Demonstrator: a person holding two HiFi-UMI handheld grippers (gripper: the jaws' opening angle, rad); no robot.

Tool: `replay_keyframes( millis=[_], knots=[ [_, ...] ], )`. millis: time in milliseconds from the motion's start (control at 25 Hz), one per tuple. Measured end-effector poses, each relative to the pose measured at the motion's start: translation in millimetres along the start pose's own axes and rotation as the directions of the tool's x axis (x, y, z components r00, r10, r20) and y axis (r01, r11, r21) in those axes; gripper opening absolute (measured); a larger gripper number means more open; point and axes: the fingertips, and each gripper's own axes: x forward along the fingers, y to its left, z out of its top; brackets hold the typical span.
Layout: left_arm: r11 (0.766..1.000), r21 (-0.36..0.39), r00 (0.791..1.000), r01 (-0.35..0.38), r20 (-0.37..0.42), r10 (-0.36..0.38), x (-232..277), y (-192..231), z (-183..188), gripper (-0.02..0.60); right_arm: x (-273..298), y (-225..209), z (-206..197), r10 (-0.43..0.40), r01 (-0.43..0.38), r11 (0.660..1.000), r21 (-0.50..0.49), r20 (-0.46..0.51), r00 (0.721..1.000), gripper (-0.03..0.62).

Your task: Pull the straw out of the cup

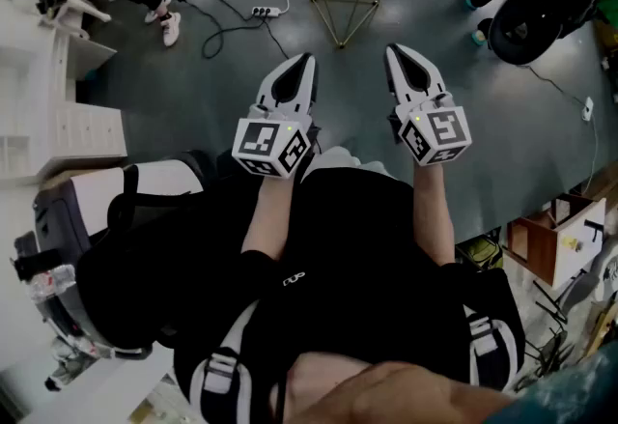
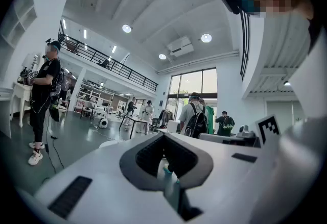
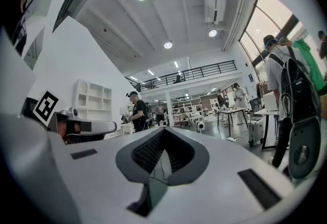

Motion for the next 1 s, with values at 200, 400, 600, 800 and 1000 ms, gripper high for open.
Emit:
replay_keyframes(
  millis=[200,400,600,800,1000],
  knots=[
    [0.997,0.072,1.0,-0.002,-0.01,0.002,16,-16,-1,0.008,-2,-12,1,0.013,-0.013,1.0,-0.008,-0.001,1.0,0.015],
    [0.997,0.081,1.0,0.006,-0.014,-0.004,33,-25,-4,0.008,-5,-35,5,-0.013,0.013,1.0,-0.001,0.027,1.0,0.015],
    [0.995,0.095,1.0,-0.004,0.001,0.004,44,-23,4,0.008,-9,-53,15,-0.037,0.037,0.999,-0.005,0.057,0.998,0.015],
    [0.992,0.129,1.0,-0.017,0.015,0.016,59,-19,16,0.008,-10,-71,22,-0.042,0.041,0.999,0.01,0.057,0.997,0.015],
    [0.991,0.126,0.999,-0.044,0.009,0.044,54,-8,16,0.008,1,-71,16,-0.021,0.018,0.998,0.057,0.061,0.998,0.015]
  ],
)
